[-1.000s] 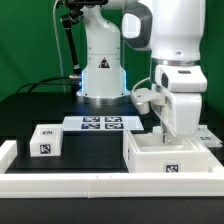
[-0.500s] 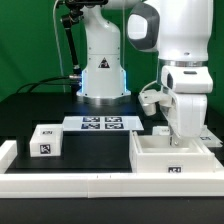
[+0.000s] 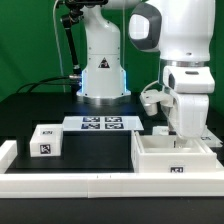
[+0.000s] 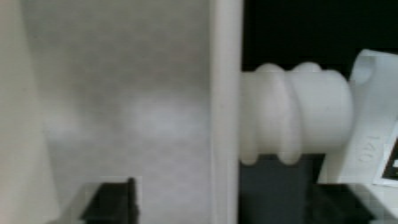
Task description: Assemble cabinet
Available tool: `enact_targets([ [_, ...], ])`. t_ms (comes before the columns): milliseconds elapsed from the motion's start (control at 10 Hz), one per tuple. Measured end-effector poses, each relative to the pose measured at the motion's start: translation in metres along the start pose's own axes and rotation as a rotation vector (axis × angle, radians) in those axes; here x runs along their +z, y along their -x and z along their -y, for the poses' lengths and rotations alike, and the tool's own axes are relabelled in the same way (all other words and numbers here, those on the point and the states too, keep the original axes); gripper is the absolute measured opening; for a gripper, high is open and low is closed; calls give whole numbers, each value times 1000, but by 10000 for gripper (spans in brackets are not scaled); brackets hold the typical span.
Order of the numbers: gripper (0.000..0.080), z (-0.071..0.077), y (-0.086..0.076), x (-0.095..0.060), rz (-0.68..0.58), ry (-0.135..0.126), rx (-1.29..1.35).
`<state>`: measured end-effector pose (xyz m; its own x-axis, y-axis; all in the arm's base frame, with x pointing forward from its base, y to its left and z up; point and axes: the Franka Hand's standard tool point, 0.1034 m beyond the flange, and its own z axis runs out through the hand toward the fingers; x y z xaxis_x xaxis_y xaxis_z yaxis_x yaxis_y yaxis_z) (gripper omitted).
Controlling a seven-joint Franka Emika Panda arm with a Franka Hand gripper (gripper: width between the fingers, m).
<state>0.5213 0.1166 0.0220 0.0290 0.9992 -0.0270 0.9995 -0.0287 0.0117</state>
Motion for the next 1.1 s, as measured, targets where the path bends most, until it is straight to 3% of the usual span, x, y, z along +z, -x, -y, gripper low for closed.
enact_targets([
  [100, 302, 1, 2, 0, 1, -1, -3],
  [200, 677, 3, 7, -1, 5, -4, 5],
  [300, 677, 3, 6, -9, 6, 5, 7],
  [400, 783, 4, 4, -18, 8, 14, 4],
  [600, 795, 11, 3, -39, 13, 32, 10],
  [800, 797, 30, -8, -50, 8, 40, 0],
  [1000, 797, 47, -29, -57, -11, 53, 25],
  [1100, 797, 56, -49, -54, -35, 60, 40],
])
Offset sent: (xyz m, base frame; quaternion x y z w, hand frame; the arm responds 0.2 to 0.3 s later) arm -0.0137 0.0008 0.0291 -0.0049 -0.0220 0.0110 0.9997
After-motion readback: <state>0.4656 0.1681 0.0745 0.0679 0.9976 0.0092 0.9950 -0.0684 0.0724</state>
